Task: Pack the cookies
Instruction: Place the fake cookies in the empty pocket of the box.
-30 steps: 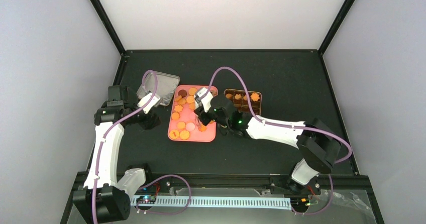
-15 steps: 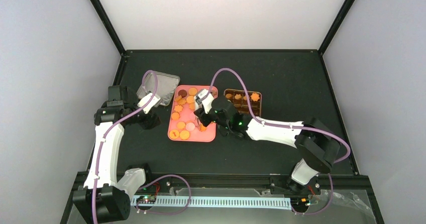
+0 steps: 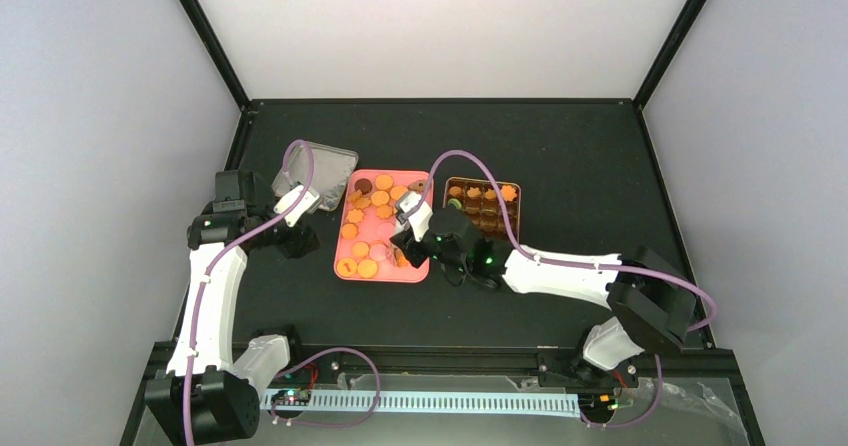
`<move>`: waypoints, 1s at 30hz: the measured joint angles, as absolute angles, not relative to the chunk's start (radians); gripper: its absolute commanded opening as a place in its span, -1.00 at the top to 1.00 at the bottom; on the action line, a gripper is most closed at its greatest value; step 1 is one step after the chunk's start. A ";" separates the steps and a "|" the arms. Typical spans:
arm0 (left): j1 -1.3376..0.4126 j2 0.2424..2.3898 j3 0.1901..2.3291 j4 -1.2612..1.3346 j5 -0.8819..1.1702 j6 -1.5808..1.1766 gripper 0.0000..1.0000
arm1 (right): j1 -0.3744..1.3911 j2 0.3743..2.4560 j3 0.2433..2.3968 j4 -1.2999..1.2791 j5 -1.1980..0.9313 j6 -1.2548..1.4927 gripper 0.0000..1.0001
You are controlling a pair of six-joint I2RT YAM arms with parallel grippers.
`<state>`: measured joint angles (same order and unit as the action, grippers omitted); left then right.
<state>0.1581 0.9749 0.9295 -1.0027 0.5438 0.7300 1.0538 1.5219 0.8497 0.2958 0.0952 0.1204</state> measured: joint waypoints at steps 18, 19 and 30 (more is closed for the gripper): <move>0.158 0.974 0.929 -1.006 0.544 0.730 -0.21 | 1.077 1.504 0.839 0.251 0.150 0.082 0.13; 0.158 0.974 0.929 -1.006 0.544 0.730 -0.21 | 1.077 1.504 0.842 0.242 0.155 0.079 0.13; 0.158 0.966 0.929 -1.006 0.544 0.730 -0.21 | 1.077 1.505 0.922 0.220 0.168 0.050 0.14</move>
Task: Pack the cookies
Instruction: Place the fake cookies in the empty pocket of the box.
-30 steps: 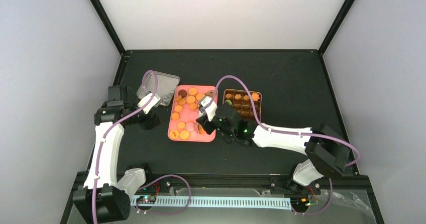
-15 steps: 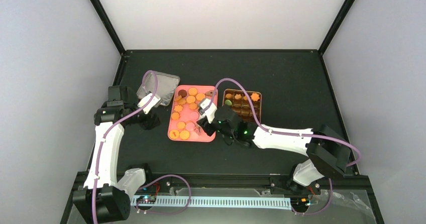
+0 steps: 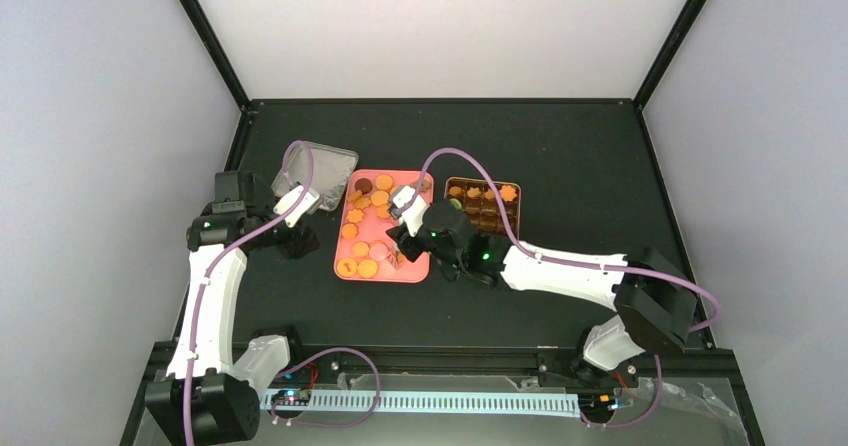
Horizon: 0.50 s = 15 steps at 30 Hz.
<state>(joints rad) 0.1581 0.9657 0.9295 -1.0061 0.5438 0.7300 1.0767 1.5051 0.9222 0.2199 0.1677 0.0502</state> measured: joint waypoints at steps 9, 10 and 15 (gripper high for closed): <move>0.158 0.963 0.929 -1.007 0.543 0.731 -0.21 | 1.077 1.553 0.959 0.247 0.174 0.050 0.41; 0.158 0.962 0.929 -1.006 0.543 0.731 -0.21 | 1.077 1.556 0.960 0.245 0.173 0.051 0.46; 0.158 0.962 0.929 -1.006 0.543 0.734 -0.21 | 1.077 1.560 0.955 0.260 0.174 0.051 0.67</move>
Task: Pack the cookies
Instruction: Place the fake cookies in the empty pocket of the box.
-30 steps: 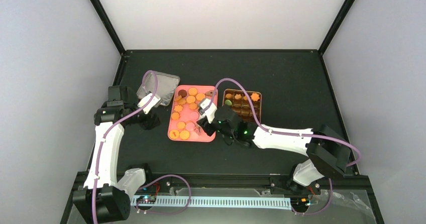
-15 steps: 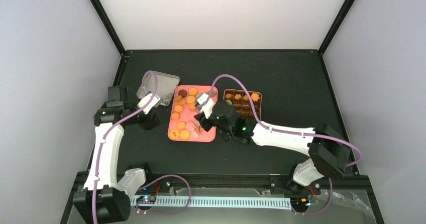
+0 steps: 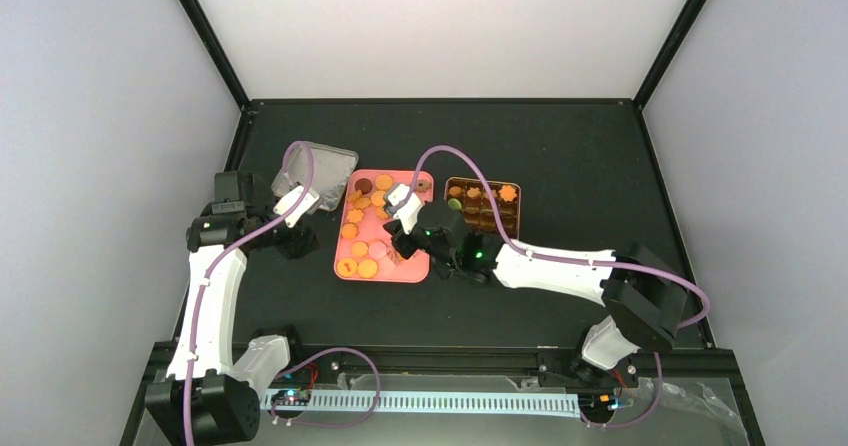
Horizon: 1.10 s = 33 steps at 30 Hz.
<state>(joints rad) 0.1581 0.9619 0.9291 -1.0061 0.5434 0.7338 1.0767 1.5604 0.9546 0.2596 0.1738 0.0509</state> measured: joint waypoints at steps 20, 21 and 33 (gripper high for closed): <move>0.158 0.962 0.929 -1.007 0.544 0.734 -0.22 | 1.061 1.442 0.963 0.162 0.227 -0.013 0.98; 0.158 0.962 0.929 -1.007 0.544 0.734 -0.21 | 1.051 1.409 0.964 0.156 0.228 -0.018 0.98; 0.158 0.962 0.929 -1.007 0.546 0.734 -0.21 | 0.807 1.218 0.931 0.142 0.244 -0.015 0.98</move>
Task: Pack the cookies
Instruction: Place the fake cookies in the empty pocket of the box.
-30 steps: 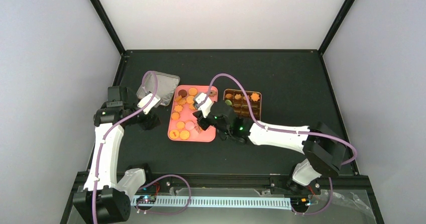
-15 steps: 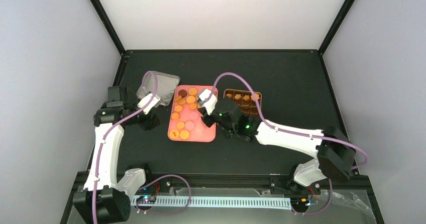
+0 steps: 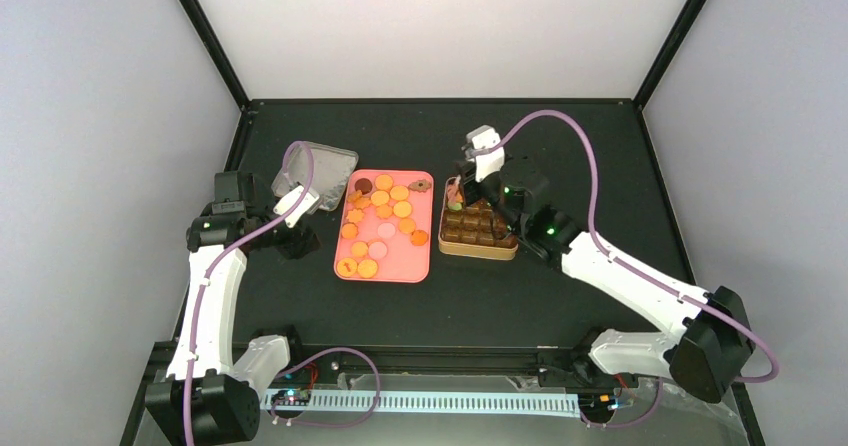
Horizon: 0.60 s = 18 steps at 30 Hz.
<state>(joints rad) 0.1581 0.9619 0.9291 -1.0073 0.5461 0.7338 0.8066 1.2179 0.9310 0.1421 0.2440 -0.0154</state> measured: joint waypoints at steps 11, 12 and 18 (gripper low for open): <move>0.158 0.962 0.929 -1.008 0.547 0.734 -0.21 | 0.670 1.257 0.888 0.132 0.225 0.025 0.82; 0.158 0.962 0.929 -1.008 0.547 0.734 -0.21 | 0.669 1.265 0.888 0.133 0.221 0.028 0.82; 0.158 0.962 0.929 -1.010 0.547 0.734 -0.21 | 0.659 1.306 0.888 0.149 0.209 0.043 0.76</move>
<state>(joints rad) 0.1581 0.9619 0.9291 -1.0096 0.5468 0.7341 0.6586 1.3060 0.8875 0.1493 0.2089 0.0425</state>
